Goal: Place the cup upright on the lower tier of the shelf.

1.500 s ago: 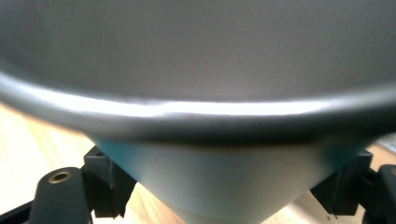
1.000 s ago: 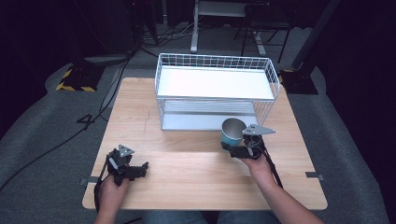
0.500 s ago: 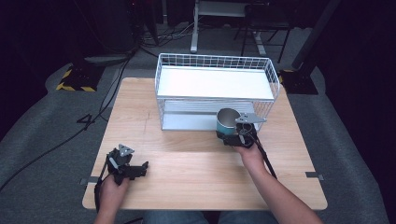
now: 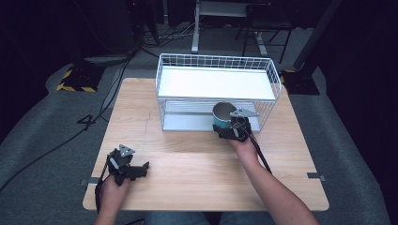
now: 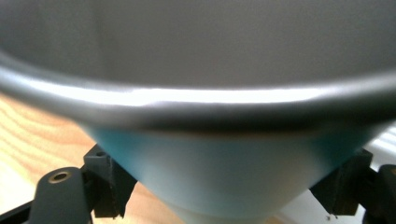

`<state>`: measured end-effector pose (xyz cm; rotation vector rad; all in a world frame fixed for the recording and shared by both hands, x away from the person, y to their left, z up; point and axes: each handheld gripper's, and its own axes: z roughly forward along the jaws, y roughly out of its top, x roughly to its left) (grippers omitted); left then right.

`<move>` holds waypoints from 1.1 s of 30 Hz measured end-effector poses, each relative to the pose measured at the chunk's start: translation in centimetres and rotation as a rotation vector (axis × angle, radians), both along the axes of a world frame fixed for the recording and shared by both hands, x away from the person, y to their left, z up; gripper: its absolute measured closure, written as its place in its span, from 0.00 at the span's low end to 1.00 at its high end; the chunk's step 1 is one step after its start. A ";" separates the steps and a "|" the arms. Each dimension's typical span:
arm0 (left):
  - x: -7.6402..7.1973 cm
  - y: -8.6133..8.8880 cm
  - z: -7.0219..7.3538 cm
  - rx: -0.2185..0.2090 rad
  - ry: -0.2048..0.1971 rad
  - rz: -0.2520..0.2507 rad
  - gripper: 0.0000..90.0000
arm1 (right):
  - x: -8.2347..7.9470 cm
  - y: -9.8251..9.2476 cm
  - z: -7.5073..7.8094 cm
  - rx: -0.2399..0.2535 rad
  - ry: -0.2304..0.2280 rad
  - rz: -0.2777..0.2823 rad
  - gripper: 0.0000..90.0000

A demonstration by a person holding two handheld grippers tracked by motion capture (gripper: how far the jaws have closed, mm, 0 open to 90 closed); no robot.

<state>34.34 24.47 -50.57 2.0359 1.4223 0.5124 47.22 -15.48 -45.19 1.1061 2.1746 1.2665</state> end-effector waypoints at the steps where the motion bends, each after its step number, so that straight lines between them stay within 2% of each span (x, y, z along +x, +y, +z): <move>1: 0.0 0.0 0.0 -0.001 0.000 0.000 0.00 | 0.1 0.1 0.0 0.003 -0.003 -0.004 0.24; 17: 0.0 0.0 0.0 0.000 0.000 0.000 0.00 | 2.4 2.2 -0.7 0.015 -0.030 -0.046 0.24; 29: 0.0 0.0 0.0 0.000 0.000 0.002 0.00 | 3.6 3.1 -1.6 0.017 -0.044 -0.075 0.24; 33: 0.0 0.0 0.0 0.000 0.000 0.002 0.00 | 4.1 3.1 -1.9 0.016 -0.069 -0.081 0.24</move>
